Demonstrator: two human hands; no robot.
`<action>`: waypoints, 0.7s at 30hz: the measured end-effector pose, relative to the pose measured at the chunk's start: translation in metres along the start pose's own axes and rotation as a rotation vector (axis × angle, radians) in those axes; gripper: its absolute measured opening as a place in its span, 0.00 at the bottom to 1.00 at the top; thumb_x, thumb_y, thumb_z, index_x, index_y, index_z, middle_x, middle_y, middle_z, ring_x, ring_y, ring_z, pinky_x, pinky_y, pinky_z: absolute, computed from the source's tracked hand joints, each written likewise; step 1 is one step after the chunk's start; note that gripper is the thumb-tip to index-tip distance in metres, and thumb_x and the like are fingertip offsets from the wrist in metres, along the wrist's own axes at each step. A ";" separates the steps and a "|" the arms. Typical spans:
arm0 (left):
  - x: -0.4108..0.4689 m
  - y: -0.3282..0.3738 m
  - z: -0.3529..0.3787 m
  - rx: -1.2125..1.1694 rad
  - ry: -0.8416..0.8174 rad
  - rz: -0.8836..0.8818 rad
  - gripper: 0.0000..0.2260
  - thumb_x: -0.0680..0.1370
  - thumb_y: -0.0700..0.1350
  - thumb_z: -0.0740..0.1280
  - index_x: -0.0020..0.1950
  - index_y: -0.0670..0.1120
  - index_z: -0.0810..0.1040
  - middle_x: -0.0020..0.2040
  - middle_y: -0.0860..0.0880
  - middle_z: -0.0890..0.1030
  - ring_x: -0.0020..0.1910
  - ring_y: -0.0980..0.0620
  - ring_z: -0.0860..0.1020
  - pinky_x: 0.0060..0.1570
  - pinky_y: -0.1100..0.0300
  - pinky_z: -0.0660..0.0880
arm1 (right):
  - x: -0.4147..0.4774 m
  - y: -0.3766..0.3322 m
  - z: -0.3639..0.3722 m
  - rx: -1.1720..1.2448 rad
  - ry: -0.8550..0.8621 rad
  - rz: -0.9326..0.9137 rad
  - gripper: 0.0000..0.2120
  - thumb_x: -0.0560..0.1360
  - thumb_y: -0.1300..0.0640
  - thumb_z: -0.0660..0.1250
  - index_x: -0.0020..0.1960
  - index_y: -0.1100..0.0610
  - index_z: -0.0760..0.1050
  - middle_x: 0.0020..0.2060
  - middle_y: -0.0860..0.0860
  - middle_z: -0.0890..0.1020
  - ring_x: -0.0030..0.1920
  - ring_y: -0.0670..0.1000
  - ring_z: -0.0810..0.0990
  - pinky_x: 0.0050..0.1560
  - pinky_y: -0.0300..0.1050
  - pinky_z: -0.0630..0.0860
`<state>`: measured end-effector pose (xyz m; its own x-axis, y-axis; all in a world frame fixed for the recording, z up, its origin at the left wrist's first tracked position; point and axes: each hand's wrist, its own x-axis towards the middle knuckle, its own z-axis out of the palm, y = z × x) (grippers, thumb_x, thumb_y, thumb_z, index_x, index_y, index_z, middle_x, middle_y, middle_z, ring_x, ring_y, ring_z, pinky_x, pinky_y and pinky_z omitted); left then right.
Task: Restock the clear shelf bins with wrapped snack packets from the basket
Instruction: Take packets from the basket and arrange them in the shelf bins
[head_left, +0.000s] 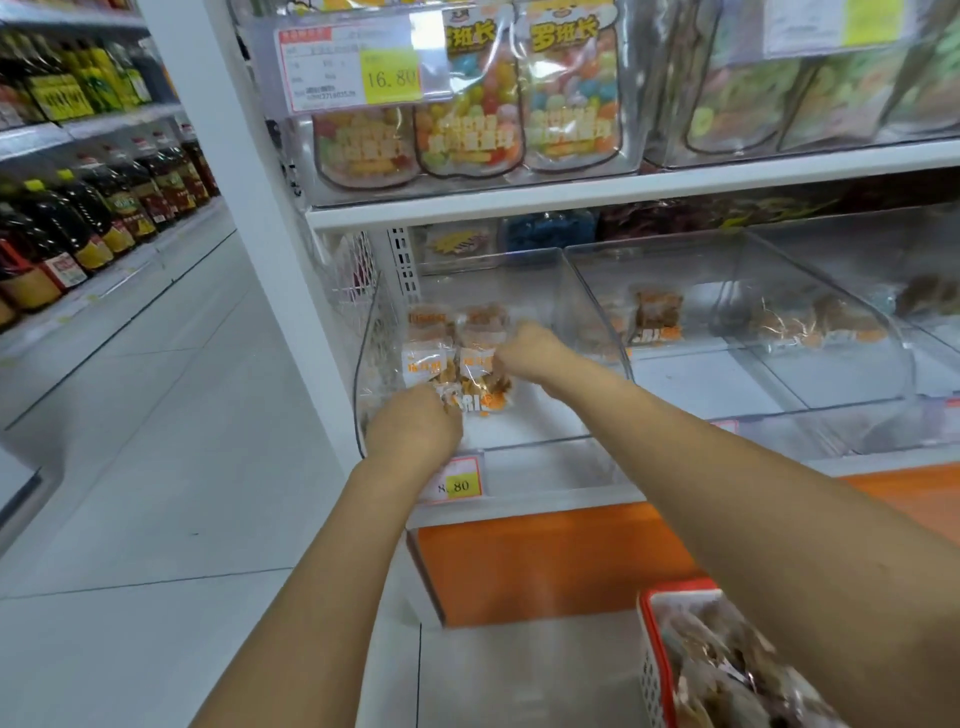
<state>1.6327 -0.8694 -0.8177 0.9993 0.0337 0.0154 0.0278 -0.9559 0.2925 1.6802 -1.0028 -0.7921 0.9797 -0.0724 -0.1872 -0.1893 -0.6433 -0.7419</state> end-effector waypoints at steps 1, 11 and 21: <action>-0.009 0.003 0.001 -0.082 0.155 0.073 0.13 0.81 0.49 0.58 0.41 0.44 0.73 0.38 0.45 0.77 0.38 0.45 0.76 0.36 0.56 0.71 | -0.013 0.001 -0.009 -0.004 0.015 -0.067 0.20 0.77 0.64 0.62 0.69 0.62 0.68 0.62 0.58 0.76 0.55 0.56 0.77 0.48 0.42 0.71; -0.146 0.056 0.089 -0.176 -0.212 0.529 0.18 0.79 0.55 0.54 0.31 0.49 0.66 0.31 0.48 0.73 0.35 0.45 0.73 0.36 0.53 0.66 | -0.168 0.106 -0.082 -0.315 0.046 -0.251 0.17 0.77 0.53 0.66 0.32 0.59 0.73 0.33 0.54 0.80 0.35 0.53 0.77 0.37 0.44 0.72; -0.219 0.080 0.164 -0.338 -0.795 0.311 0.15 0.80 0.41 0.60 0.66 0.42 0.73 0.62 0.44 0.77 0.60 0.45 0.76 0.58 0.58 0.73 | -0.253 0.209 -0.065 -0.782 -0.465 0.227 0.14 0.73 0.44 0.70 0.44 0.53 0.72 0.40 0.48 0.76 0.47 0.52 0.77 0.49 0.45 0.75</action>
<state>1.4202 -1.0014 -0.9545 0.6863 -0.5417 -0.4854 -0.1290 -0.7474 0.6517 1.3974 -1.1686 -0.8584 0.7678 -0.0554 -0.6382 -0.1081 -0.9932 -0.0438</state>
